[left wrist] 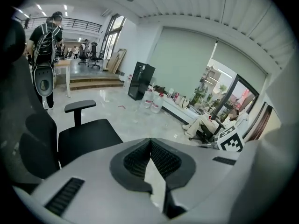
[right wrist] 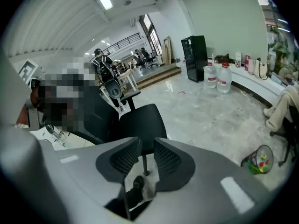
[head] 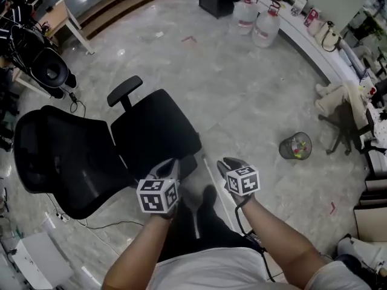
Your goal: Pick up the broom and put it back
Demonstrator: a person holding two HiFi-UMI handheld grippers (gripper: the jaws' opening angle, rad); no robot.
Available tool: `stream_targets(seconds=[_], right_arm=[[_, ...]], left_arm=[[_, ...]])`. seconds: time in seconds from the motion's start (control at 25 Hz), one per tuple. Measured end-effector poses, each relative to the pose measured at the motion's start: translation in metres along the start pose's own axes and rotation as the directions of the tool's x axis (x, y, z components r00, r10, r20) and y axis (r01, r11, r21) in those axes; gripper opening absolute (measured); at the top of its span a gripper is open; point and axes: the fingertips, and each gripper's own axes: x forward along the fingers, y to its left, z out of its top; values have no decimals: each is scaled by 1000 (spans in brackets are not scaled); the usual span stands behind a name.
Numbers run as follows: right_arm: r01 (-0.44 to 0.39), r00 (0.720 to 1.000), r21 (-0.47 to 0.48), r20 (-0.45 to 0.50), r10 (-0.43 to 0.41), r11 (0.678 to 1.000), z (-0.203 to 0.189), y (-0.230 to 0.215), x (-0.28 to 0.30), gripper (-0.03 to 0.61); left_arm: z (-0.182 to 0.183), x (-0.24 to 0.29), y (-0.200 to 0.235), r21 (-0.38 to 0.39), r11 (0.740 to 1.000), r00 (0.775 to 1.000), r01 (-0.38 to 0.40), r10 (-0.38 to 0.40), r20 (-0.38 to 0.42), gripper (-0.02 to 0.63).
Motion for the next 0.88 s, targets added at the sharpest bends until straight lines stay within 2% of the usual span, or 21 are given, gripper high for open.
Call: stream_targets(seconds=[0.2, 0.36, 0.68, 0.88], right_arm=[[45, 996, 23, -79, -43, 999, -34, -55, 78, 101], [51, 983, 44, -179, -43, 998, -82, -85, 149, 103], [82, 948, 76, -312, -54, 994, -195, -153, 306, 118], [104, 922, 44, -380, -80, 994, -267, -197, 399, 132]], left_arm=[[-29, 68, 40, -18, 1000, 996, -25, 23, -86, 8], [-46, 110, 67, -38, 999, 992, -16, 11, -122, 8], [-91, 173, 49, -24, 994, 984, 110, -112, -138, 8], [-110, 208, 78, -13, 996, 984, 93, -94, -153, 8]])
